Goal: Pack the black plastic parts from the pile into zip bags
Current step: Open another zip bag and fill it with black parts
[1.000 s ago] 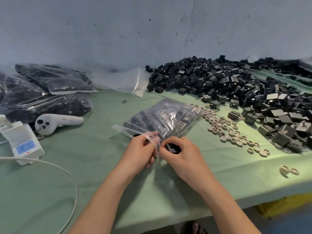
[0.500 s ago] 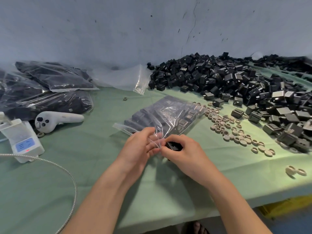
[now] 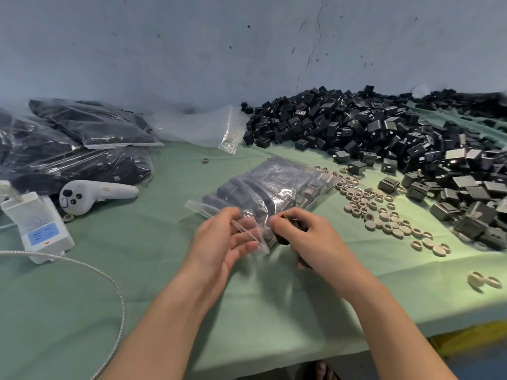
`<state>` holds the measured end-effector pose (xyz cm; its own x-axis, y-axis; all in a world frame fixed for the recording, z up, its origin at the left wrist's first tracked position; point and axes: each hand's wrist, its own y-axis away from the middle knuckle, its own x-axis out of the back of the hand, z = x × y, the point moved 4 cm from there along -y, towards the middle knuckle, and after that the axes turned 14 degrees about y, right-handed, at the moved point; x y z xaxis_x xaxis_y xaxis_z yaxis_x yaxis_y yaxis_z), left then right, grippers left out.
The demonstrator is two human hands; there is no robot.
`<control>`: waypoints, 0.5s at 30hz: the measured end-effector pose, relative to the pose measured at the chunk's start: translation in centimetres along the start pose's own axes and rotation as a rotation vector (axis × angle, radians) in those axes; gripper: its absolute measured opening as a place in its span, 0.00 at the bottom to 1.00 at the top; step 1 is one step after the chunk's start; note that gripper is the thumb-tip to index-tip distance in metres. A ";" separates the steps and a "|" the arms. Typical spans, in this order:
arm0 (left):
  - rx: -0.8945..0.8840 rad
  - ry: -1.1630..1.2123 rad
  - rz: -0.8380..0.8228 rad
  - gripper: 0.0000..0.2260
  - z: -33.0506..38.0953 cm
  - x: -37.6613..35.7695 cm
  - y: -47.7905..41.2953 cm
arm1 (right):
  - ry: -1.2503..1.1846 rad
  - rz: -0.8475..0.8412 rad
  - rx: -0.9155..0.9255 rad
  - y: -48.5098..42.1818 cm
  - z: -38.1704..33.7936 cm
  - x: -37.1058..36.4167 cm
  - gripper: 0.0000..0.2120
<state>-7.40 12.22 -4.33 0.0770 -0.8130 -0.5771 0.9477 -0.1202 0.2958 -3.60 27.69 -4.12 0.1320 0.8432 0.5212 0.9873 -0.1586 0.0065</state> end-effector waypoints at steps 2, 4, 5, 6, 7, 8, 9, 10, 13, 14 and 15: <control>-0.252 -0.203 0.171 0.03 1.1 1.4 0.4 | -0.127 0.055 -0.054 -0.1 -0.2 0.6 0.10; -0.613 -0.476 0.211 0.02 2.5 1.6 1.8 | -0.241 0.077 -0.067 -0.3 -0.6 0.7 0.15; -0.751 -0.562 0.132 0.03 2.7 0.9 2.8 | -0.287 0.069 -0.061 -0.4 -0.9 0.5 0.15; -0.811 -0.613 0.023 0.03 2.5 0.1 3.5 | -0.329 0.048 -0.052 -0.5 -1.3 0.2 0.15; -0.800 -0.653 -0.086 0.04 1.9 -0.6 3.8 | -0.371 0.018 -0.040 -0.6 -1.7 -0.1 0.15; -0.763 -0.704 -0.178 0.06 1.1 -1.2 3.9 | -0.410 -0.016 -0.026 -0.6 -2.0 -0.3 0.15; -0.727 -0.760 -0.249 0.08 0.5 -1.6 3.9 | -0.434 -0.045 -0.010 -0.6 -2.3 -0.4 0.16; -0.701 -0.801 -0.299 0.10 0.0 -1.7 3.8 | -0.437 -0.065 0.005 -0.6 -2.5 -0.5 0.18; -0.632 -0.812 -0.400 0.16 -0.4 -1.5 3.7 | -0.373 -0.089 0.017 -0.4 -2.5 -0.5 0.23; -0.614 -0.809 -0.446 0.17 -0.5 -1.5 3.8 | -0.360 -0.098 0.021 -0.3 -2.4 -0.6 0.23; -0.596 -0.804 -0.489 0.19 -0.6 -1.5 3.9 | -0.351 -0.108 0.026 -0.2 -2.4 -0.7 0.24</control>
<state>-3.60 13.29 -2.74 -0.3635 -0.9113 0.1935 0.8350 -0.4108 -0.3662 -4.06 25.90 -2.40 0.0449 0.9800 0.1938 0.9985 -0.0501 0.0217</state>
